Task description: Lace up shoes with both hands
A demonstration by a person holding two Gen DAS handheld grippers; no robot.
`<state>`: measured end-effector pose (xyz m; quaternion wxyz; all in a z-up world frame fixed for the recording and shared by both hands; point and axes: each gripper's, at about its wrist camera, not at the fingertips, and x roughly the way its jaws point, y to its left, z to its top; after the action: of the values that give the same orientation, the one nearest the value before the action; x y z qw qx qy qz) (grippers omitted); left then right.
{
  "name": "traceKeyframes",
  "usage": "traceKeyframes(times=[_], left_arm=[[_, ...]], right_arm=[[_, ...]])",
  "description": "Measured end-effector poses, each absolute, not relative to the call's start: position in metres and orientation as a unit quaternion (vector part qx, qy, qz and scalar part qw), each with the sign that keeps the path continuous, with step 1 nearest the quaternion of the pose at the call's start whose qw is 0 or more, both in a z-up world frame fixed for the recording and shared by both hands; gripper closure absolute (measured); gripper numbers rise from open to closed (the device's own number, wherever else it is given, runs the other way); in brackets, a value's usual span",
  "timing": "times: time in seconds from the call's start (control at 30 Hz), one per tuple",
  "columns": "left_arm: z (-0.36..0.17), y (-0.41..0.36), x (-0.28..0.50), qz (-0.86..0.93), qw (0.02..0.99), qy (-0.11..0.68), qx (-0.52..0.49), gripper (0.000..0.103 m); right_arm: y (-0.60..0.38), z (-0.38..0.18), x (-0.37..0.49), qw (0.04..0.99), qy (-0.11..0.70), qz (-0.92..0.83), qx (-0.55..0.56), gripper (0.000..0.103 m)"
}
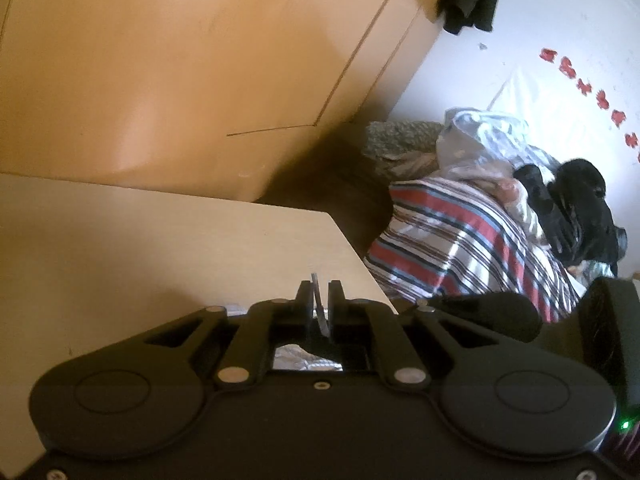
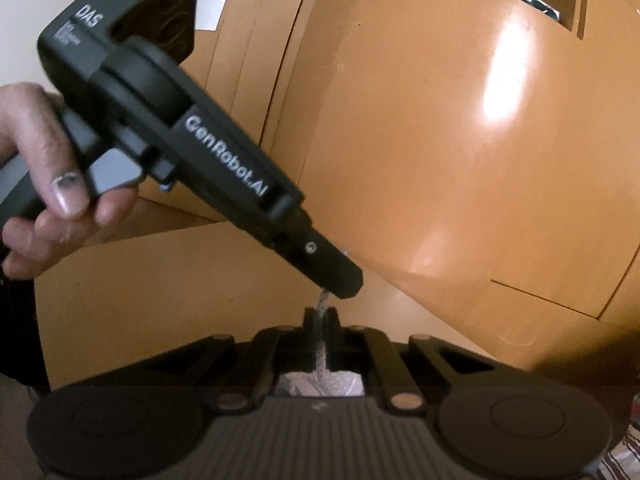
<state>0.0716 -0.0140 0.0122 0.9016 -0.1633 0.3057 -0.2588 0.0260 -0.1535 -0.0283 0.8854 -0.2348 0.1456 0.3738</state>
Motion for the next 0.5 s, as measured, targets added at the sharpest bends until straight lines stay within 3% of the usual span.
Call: traceKeyframes(times=[0.27,0.5], left_arm=[[0.01,-0.019,0.07,-0.258,0.904,0.306,-0.15,0.103],[0.007,-0.021,0.07,-0.259,0.903,0.309,-0.148,0.103]], right_arm=[[-0.141,-0.022,0.029,0.892,0.165,0.365,-0.211,0.093],[-0.129,-0.013,0.032,0.893,0.178,0.374,-0.173,0.093]])
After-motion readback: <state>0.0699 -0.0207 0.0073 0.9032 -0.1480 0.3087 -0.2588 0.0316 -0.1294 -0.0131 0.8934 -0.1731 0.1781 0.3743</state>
